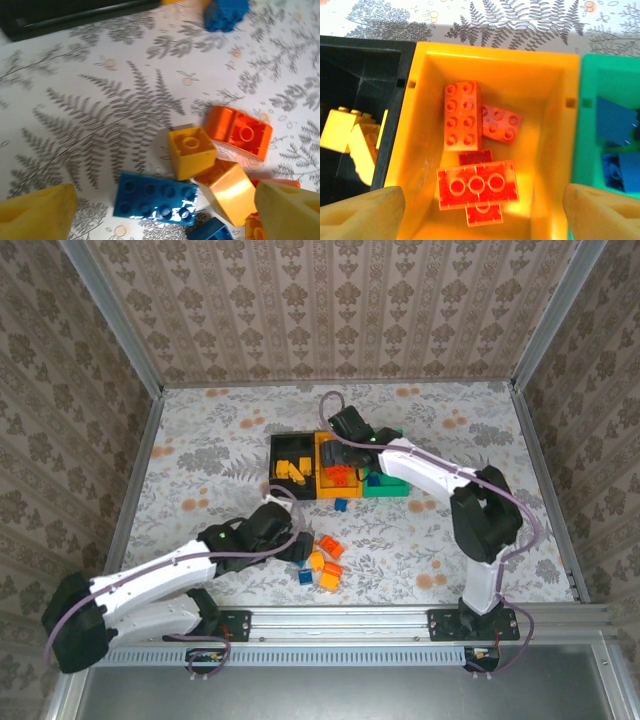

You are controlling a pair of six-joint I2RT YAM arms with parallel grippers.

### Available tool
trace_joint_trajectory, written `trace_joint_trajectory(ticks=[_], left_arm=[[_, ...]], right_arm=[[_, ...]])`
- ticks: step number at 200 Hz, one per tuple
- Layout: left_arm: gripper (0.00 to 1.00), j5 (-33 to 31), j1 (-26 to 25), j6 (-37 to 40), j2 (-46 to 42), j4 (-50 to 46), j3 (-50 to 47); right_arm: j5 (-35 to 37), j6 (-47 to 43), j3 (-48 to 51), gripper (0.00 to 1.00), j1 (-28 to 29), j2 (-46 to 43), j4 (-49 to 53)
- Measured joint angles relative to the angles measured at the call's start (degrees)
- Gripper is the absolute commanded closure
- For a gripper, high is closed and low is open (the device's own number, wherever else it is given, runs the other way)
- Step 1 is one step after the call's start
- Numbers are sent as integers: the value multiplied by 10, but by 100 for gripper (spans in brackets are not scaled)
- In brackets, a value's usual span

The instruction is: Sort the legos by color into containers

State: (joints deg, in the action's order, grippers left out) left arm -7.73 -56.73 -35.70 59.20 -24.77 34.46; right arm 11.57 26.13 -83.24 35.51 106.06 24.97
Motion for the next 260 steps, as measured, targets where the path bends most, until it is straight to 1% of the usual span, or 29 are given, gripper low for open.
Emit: trace_joint_trajectory(ticks=[11,24,53,92,120,151,161,181,202,221,246,260], left_arm=[[18,-2,-16,9,31,3,18],[19,-2,-29,16,72,9,39],[20,-6,-38,28,151,9,79],[30,-18,-45,36,221,-3,111],[40,-28,-45,35,248,-14,112],[51,-34,-37,35,257,-23,113],[51,-38,-30,34,257,-26,113],[41,-41,-17,37,257,-35,112],[41,-37,-14,38,261,-35,112],[43,-32,-14,38,276,-35,112],[53,-28,-14,40,299,-28,116],[57,-25,-14,42,306,-25,118]], right_arm=[[0,3,27,16,0,-26,-9],[-1,8,57,16,0,-53,-17],[-2,13,113,15,0,-95,-26],[-2,17,149,15,-1,-126,-31],[-2,22,154,15,-4,-137,-41],[-2,24,154,15,-6,-141,-45],[-2,24,154,14,-7,-141,-46],[-2,24,154,14,-7,-141,-47],[-2,24,154,14,-7,-142,-47],[-2,24,154,14,-9,-143,-47],[-2,24,155,14,-13,-146,-47],[-2,24,155,14,-15,-150,-47]])
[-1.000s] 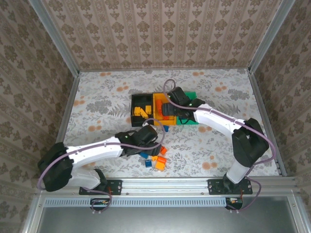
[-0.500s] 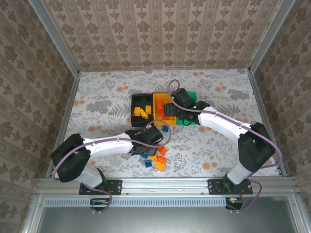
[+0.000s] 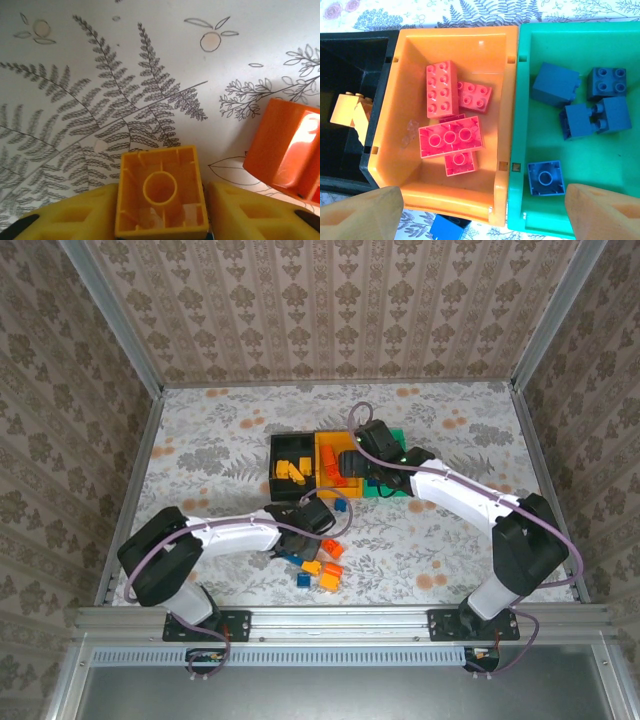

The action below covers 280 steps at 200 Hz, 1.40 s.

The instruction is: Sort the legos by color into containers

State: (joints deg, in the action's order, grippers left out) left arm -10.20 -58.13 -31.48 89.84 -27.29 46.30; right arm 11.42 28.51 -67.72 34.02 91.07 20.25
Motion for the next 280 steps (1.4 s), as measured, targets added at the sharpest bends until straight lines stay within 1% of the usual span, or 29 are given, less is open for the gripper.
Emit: trace_joint_trajectory(ticks=[17,36,52,73,87,101,118,129,140,185,214,236,261,280], left_arm=[[64,-2,0,3,0,2,1],[68,-6,0,5,-7,2,1],[70,-12,1,9,-24,-3,1],[70,-11,13,10,-77,-7,1],[70,-7,36,11,-122,-6,4],[70,1,71,14,-162,-5,14],[70,11,118,20,-179,-2,37],[70,15,148,28,-172,5,61],[70,18,167,34,-152,9,89],[69,25,221,63,7,34,220],[63,25,241,70,96,32,279],[54,25,249,77,140,27,311],[38,26,252,79,154,24,325],[24,30,251,76,147,24,325]], right_arm=[[0,0,0,14,-2,-5,0],[0,0,1,14,-4,-12,0],[0,0,4,14,-7,-19,-2],[0,2,12,14,-8,-25,-5],[0,4,22,14,-9,-30,-7],[0,4,33,14,-10,-34,-8],[-1,7,42,14,-13,-37,-8],[0,9,44,14,-14,-38,-8],[-1,11,46,14,-15,-38,-8],[-3,17,67,14,-15,-49,-8],[-14,17,83,14,-15,-67,-8],[-31,16,101,14,-13,-88,-8],[-48,12,130,13,0,-118,-5],[-63,8,150,11,19,-139,-4]])
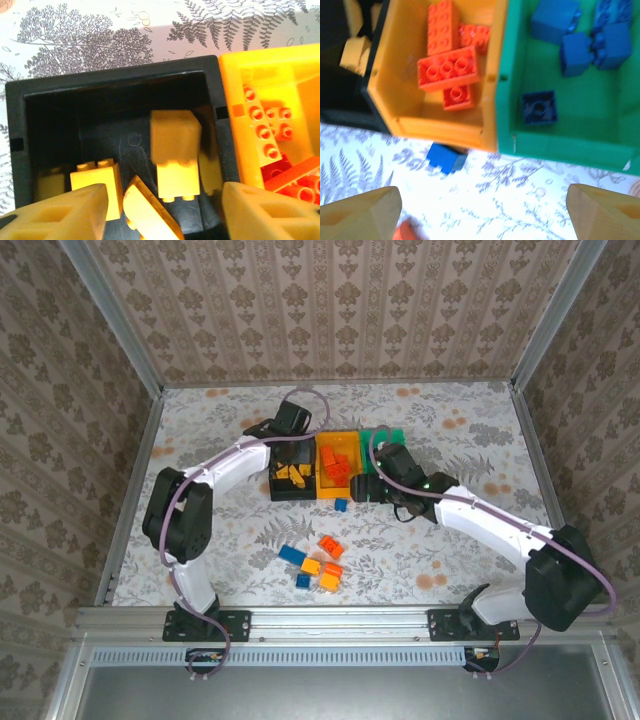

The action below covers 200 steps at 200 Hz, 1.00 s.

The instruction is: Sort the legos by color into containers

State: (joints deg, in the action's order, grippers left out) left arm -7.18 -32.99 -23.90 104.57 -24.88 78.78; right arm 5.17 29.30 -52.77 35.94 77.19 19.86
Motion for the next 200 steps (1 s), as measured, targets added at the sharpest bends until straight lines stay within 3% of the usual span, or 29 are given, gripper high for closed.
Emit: trace_joint_trajectory(ticks=[36,87,129,162,200], left_arm=[[1,8,-18,-4,-87,11,-38],[0,13,-84,-28,-287,47,-166],[0,-4,-101,-63,-388,31,-280],[0,-25,-101,-92,-464,10,-339],[0,-46,-101,-118,-515,-4,-368]], right_arm=[[-31,-19,19,10,61,-7,1],[-43,-53,18,10,165,86,0],[-23,-67,-8,14,202,181,0],[0,-71,-26,27,205,215,0],[29,-73,-36,55,206,231,10]])
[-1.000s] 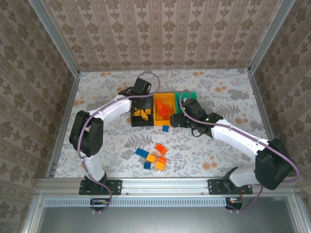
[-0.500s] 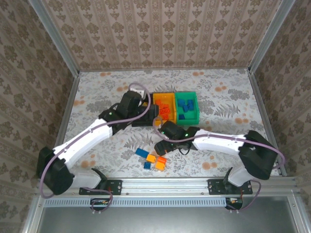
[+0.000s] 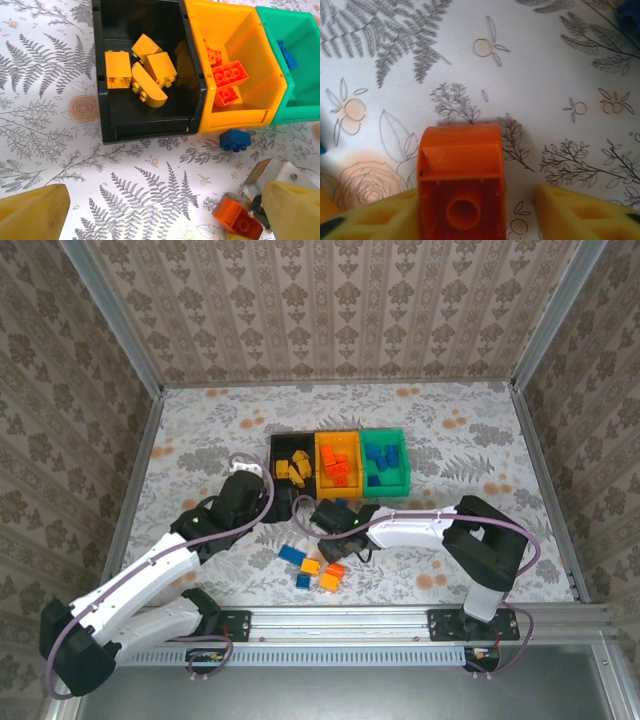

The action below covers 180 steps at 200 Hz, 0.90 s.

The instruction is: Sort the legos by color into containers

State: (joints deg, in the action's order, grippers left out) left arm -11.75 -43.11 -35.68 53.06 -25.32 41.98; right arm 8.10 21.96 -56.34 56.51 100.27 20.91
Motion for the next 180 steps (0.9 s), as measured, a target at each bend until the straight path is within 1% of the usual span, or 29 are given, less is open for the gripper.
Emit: trace_joint_trajectory(ticks=[19,49,63,99,116,135,150,180], left_arm=[[0,-7,0,-8,-15,-6,-12],[0,-15,0,-9,-35,-17,-28],[0,-16,0,-9,-38,-18,-33],[0,-16,0,-15,-41,-17,-55],[0,-15,0,-21,-41,-15,-69],[0,-9,0,-25,-40,-13,-79],[0,-5,0,-29,-40,-10,-83],[0,6,0,-34,-40,-5,-87]], right_arm=[[7,0,0,62,-1,0,1],[13,3,13,67,-11,-19,4],[17,3,21,67,-27,-50,15],[23,-1,20,68,-88,-171,40],[22,-6,-6,68,-117,-196,51],[18,-8,-53,67,-144,-187,54],[15,-8,-105,67,-159,-157,54],[9,-6,-219,65,-181,-42,48]])
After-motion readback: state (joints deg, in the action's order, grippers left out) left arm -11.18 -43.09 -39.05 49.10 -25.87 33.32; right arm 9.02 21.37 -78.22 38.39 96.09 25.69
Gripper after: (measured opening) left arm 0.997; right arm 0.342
